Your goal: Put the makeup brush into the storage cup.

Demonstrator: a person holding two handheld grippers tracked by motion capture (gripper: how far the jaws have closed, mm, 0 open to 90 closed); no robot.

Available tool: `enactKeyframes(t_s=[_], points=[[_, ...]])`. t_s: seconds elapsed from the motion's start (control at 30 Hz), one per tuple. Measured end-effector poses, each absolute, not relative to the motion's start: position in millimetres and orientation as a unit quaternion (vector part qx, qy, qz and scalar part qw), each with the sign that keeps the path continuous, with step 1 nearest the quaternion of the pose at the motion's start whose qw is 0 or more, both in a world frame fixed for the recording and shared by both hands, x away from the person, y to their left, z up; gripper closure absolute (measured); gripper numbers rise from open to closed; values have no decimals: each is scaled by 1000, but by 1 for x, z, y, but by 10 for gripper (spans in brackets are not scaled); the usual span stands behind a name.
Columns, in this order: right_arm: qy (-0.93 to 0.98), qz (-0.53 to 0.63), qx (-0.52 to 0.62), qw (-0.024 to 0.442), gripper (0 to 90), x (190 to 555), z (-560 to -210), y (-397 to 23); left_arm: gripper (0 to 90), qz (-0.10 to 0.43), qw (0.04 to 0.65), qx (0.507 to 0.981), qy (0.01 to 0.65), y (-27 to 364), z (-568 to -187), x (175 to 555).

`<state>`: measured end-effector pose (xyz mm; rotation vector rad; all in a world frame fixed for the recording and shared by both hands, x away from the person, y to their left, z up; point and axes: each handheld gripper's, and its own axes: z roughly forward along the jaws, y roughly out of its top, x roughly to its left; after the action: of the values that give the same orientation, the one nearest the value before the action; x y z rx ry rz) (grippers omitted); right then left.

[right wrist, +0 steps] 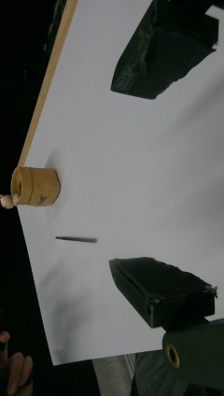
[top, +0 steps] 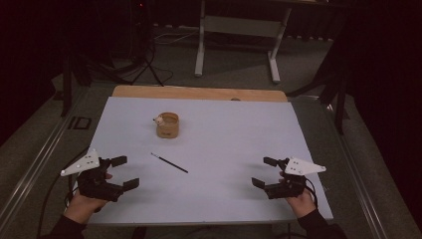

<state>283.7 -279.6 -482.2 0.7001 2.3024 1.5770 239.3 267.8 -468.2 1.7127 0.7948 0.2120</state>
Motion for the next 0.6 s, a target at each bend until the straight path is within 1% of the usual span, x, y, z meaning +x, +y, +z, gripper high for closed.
enactKeyframes(t_s=[0.13,0.43,0.47,0.6], points=[[793,544,240,135,128,284,-482,-279,0,104,578,739,331,271,-459,246],[794,542,240,135,128,284,-481,-279,0,103,559,764,305,267,-447,260],[794,542,240,134,128,284,-481,-279,0,108,548,774,300,265,-444,264],[795,542,239,133,128,284,-481,-279,0,110,543,779,293,264,-439,270]])
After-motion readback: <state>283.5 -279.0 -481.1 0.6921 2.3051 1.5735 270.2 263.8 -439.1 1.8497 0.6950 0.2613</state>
